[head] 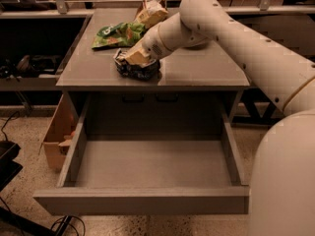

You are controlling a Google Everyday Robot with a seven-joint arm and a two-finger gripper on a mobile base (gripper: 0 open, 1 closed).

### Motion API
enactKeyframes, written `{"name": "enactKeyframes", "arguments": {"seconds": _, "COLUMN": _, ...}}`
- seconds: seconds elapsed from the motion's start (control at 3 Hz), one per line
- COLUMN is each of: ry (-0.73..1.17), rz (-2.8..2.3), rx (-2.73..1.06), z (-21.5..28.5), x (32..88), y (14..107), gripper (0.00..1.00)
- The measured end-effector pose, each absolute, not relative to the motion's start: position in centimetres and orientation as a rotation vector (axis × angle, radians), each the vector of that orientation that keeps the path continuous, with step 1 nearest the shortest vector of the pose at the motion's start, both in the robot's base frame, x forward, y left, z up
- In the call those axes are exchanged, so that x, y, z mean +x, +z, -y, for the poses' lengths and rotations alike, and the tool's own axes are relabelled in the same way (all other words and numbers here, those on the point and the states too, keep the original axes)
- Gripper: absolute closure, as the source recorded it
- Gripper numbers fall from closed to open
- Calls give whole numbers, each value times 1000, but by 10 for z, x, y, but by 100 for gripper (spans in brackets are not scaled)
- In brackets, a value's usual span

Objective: Place blue chip bag into top drawer

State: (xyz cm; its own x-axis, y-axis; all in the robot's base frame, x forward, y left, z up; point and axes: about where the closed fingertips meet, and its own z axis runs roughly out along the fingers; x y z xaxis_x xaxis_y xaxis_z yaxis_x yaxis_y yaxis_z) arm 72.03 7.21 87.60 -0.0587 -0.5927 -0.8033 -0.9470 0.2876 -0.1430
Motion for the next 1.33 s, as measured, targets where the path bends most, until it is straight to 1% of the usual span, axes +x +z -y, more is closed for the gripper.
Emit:
{"name": "enactKeyframes", "arguments": {"seconds": 0.33, "ry": 555, "rz": -1752, "rx": -1402, "z": -72, "x": 720, "y": 876, "gripper": 100}}
{"name": "enactKeyframes", "arguments": {"seconds": 0.67, "ry": 504, "rz": -1720, "rx": -1431, "z": -61, "x": 718, "y": 900, "gripper": 100}}
{"name": "enactKeyframes", "arguments": {"seconds": 1.0, "ry": 351, "rz": -1645, "rx": -1435, "z": -24, "x": 679, "y": 972, "gripper": 100}}
{"name": "enactKeyframes", "arguments": {"seconds": 1.33, "ry": 271, "rz": -1612, "rx": -1408, "z": 2, "x": 624, "y": 1021, "gripper": 100}}
